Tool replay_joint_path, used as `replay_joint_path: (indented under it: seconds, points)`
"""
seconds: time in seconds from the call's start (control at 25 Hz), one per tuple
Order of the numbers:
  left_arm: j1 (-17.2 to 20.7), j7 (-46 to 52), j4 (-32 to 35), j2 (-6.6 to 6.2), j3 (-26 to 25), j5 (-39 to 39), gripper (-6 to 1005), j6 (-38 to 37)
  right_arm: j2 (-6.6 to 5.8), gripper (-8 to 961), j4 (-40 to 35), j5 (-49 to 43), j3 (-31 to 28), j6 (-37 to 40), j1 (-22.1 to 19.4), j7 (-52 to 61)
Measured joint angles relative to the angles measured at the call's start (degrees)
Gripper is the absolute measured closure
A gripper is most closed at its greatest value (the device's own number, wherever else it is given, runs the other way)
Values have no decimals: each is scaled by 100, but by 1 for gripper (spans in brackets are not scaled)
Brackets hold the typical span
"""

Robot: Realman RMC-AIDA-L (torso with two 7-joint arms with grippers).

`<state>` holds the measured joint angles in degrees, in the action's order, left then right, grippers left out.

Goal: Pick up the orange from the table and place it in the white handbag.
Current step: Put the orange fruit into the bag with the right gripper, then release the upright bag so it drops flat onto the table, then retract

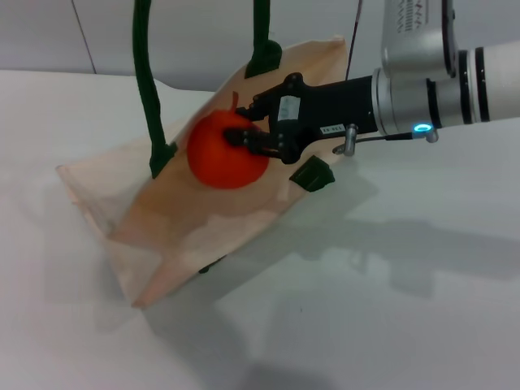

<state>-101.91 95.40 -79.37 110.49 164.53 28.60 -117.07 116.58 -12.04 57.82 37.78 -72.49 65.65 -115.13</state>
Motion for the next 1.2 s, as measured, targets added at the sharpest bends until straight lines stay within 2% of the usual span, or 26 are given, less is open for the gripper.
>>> replay_joint_path:
  seconds: [0.12, 0.32, 0.56, 0.68, 0.84, 0.96, 1.2]
  points:
    - [0, -2, 0, 7, 0, -2, 880, 0, -2, 692, 0, 5, 1, 1, -8, -15]
    - [-9, -6, -1, 11, 0, -8, 879, 0, 0, 451, 0, 12, -8, 61, -12, -19]
    - [1, 0, -7, 0, 0, -13, 880, 1, -1, 319, -1, 58, -133, 73, -66, -21]
    - [26, -5, -7, -4, 0, -14, 880, 6, -43, 253, -95, 425, -202, 16, -302, -22]
    - [114, -23, -1, -10, 1, -14, 880, 9, -69, 148, -667, 1217, -187, -85, -901, 96]
    - [159, -29, 1, -12, 1, -2, 879, 9, -74, 57, -800, 1336, -196, -105, -1036, 148]
    - [179, 13, -25, 25, 0, -79, 879, 11, -112, 57, -964, 1656, -203, -88, -1330, 176]
